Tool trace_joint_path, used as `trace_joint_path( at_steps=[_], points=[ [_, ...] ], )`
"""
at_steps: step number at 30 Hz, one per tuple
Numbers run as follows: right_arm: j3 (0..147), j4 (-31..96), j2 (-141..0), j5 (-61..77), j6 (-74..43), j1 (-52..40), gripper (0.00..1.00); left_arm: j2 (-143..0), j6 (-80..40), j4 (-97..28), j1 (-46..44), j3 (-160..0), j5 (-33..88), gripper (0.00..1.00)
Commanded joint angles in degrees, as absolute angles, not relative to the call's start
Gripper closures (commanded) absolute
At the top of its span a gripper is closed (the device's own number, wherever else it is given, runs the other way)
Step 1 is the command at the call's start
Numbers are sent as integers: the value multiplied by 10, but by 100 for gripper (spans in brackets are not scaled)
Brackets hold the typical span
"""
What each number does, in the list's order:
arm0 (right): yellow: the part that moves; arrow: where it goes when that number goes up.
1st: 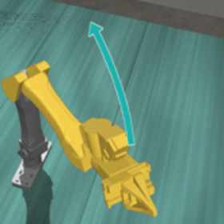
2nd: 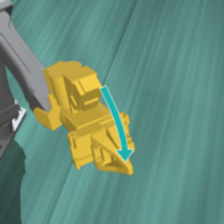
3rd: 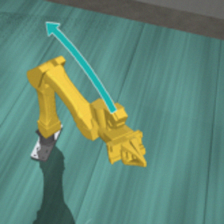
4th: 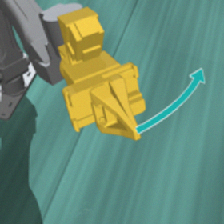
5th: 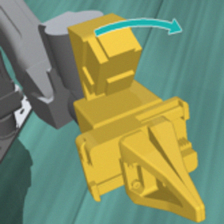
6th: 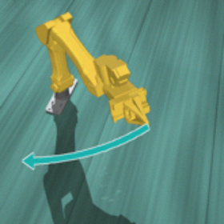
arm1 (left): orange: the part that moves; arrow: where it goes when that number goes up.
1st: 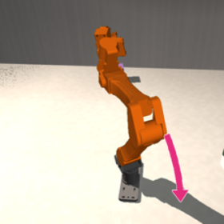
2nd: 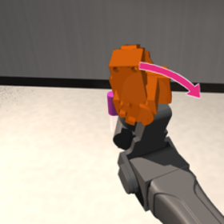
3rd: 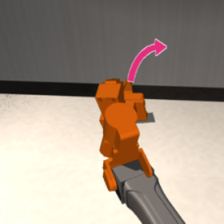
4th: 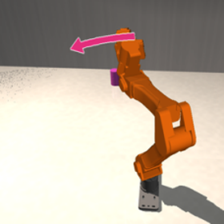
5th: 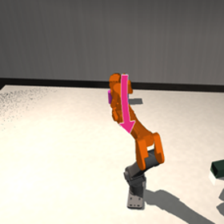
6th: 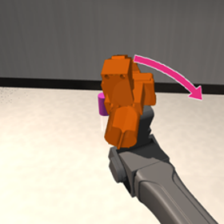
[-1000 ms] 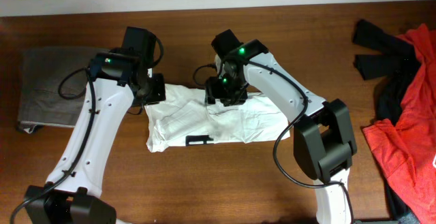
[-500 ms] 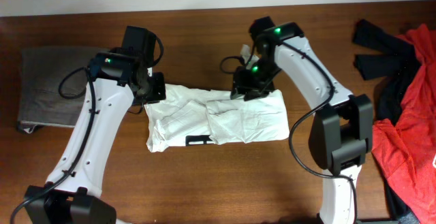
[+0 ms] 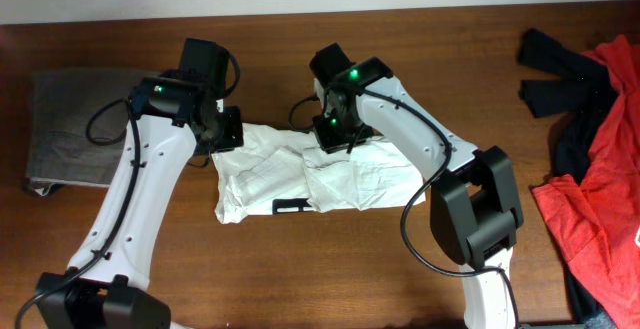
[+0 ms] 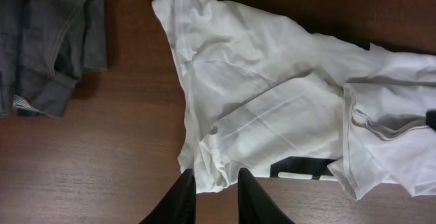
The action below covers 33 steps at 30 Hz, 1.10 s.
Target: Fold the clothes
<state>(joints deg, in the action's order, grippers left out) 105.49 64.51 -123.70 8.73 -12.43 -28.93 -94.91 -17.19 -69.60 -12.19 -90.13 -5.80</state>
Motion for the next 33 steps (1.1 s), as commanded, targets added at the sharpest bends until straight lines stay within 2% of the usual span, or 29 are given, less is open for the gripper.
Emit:
trace_joint_path(
  at_steps=[1, 2, 7, 19, 29, 33],
  points=[
    [1042, 640, -1233, 25, -171, -288, 84, -945, -178, -696, -118, -911, -54, 79],
    [1039, 640, -1233, 4, -186, -287, 89, -945, -178, -697, -118, -911, -54, 78],
    [1024, 641, -1233, 0, -190, -284, 96, -945, -178, -698, -118, -908, -54, 78],
    [954, 599, -1234, 12, -189, -285, 96, -945, -178, -698, -120, -908, -53, 78],
    [970, 654, -1227, 265, -164, -287, 96, -945, -178, -697, -120, -908, -53, 78],
    [970, 660, -1227, 273, -166, -297, 94, -945, -178, -697, -120, -908, -54, 78]
  ],
)
